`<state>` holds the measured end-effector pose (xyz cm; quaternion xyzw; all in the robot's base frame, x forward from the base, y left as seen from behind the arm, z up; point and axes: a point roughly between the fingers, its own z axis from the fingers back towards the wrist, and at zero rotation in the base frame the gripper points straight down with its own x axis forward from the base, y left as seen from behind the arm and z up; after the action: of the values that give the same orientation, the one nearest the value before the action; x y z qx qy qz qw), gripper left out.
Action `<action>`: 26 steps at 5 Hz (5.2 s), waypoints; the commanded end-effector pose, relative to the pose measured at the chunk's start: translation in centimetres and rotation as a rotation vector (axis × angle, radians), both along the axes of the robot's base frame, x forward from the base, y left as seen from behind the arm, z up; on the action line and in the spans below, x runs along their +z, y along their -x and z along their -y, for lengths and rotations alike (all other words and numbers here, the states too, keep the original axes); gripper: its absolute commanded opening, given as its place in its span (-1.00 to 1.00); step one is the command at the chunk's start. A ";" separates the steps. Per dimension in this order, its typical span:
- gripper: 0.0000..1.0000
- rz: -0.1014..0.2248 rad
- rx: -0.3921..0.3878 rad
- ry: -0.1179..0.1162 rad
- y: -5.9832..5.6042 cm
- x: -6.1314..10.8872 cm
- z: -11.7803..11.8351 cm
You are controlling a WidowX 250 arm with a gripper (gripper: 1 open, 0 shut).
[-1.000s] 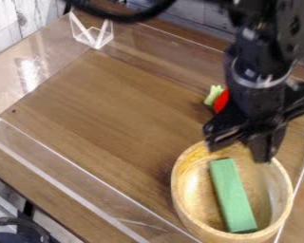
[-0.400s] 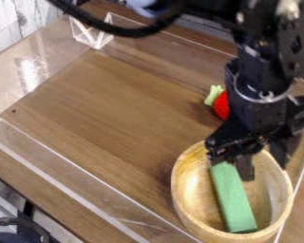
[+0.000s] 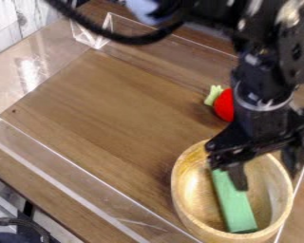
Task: Remove the green block from the brown bowl and put it on the table
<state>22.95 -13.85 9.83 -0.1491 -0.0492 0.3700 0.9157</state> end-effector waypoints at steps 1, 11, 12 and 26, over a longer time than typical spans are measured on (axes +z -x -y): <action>1.00 0.016 0.025 0.005 -0.5 -0.2 -0.3; -1.00 0.162 0.108 -0.213 -3.1 4.4 -8.1; -1.00 0.175 0.185 -0.211 -2.3 4.5 -9.2; -1.00 0.126 0.153 -0.364 3.4 3.4 -18.6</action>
<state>19.00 4.61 12.45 0.0032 -0.1702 0.4144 0.8940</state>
